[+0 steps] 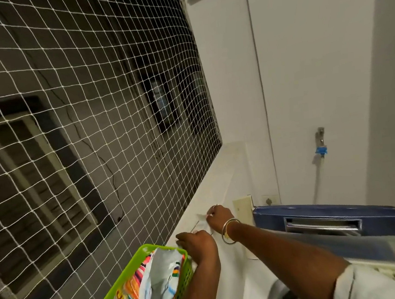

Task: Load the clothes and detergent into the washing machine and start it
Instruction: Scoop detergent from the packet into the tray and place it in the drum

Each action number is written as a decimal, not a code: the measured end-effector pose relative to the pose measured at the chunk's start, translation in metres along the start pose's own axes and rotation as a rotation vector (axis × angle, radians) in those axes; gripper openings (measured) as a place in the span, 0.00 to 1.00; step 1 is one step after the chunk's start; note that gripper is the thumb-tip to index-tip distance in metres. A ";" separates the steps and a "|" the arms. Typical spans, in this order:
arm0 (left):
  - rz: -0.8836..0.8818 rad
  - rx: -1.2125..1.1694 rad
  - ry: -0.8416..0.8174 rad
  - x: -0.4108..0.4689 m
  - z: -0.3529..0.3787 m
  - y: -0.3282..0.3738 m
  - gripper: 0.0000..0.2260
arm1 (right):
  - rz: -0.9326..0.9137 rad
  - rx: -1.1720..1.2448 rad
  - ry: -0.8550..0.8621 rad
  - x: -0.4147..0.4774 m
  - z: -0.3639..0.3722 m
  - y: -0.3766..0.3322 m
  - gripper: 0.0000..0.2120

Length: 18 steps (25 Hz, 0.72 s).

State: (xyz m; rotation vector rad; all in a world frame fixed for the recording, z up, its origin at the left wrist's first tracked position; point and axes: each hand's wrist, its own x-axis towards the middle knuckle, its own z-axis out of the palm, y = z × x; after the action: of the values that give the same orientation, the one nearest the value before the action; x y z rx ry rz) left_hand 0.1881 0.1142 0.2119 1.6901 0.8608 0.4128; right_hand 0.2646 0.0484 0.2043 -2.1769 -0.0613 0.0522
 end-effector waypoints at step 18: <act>0.293 -0.096 -0.161 -0.064 0.021 -0.033 0.22 | 0.067 0.427 0.510 -0.097 -0.066 0.068 0.08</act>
State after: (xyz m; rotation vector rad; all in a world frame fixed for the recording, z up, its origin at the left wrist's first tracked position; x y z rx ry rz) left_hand 0.1482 0.0567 0.1851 1.7387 0.4695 0.4991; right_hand 0.1739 -0.0509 0.1875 -1.7086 0.2885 -0.4150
